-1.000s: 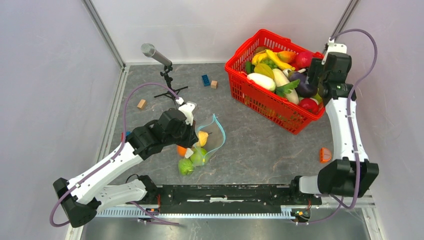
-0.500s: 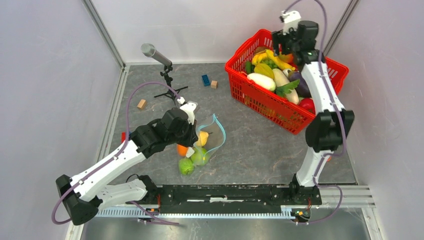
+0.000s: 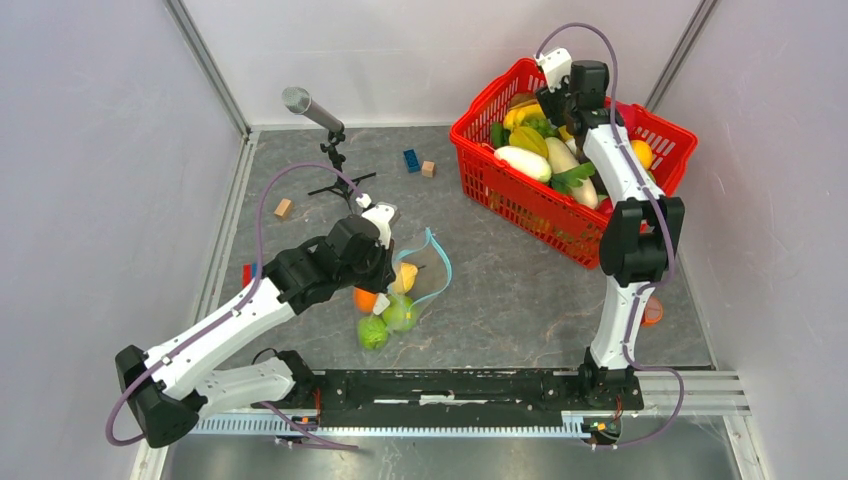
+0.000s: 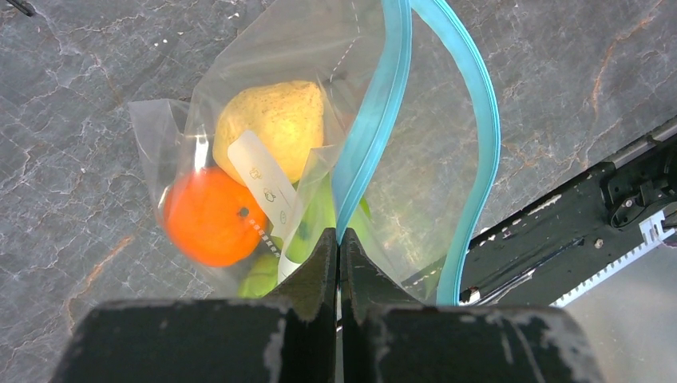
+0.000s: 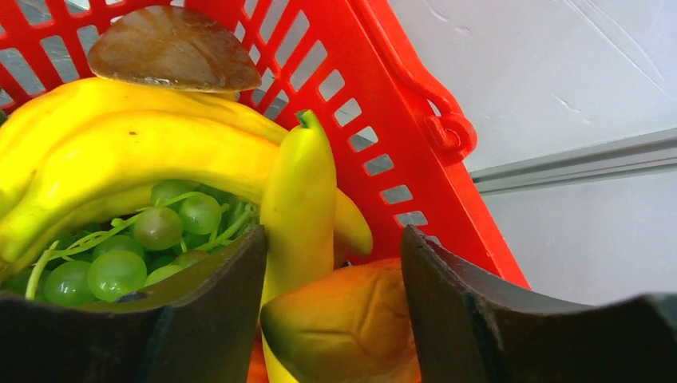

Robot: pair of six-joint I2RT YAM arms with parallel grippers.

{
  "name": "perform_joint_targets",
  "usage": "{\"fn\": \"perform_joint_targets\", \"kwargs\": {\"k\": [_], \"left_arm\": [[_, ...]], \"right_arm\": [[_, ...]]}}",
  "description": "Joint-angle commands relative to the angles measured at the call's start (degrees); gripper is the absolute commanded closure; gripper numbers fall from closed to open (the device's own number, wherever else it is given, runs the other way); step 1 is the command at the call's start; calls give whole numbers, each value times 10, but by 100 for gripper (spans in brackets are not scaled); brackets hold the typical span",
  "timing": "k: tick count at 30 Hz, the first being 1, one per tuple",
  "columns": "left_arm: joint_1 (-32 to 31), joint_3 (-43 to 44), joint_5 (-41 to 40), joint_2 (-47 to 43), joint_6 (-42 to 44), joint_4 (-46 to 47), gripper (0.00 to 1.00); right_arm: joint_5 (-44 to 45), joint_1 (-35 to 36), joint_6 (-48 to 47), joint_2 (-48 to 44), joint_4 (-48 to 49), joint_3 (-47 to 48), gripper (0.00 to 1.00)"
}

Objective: Place the food in the zip-top bag and seal the zipper
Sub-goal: Pick up the fake fruit from the bin.

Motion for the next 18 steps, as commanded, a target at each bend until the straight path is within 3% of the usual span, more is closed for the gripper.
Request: {"fn": "perform_joint_targets", "kwargs": {"k": [1,4,12,16,18], "left_arm": [[3,19,-5,0,15,6,98],[3,15,-6,-7,13,6,98],[3,13,-5,-11,12,4,98],[3,9,-5,-13,13,4,98],[3,10,-7,-13,14,0,98]], "right_arm": [[44,-7,-14,-25,7,-8,33],[35,-10,-10,-45,7,-27,23],[-2,-37,19,-80,-5,-50,26],[-8,-37,2,-90,-7,-73,16],[24,-37,0,-85,-11,-72,18]]}}
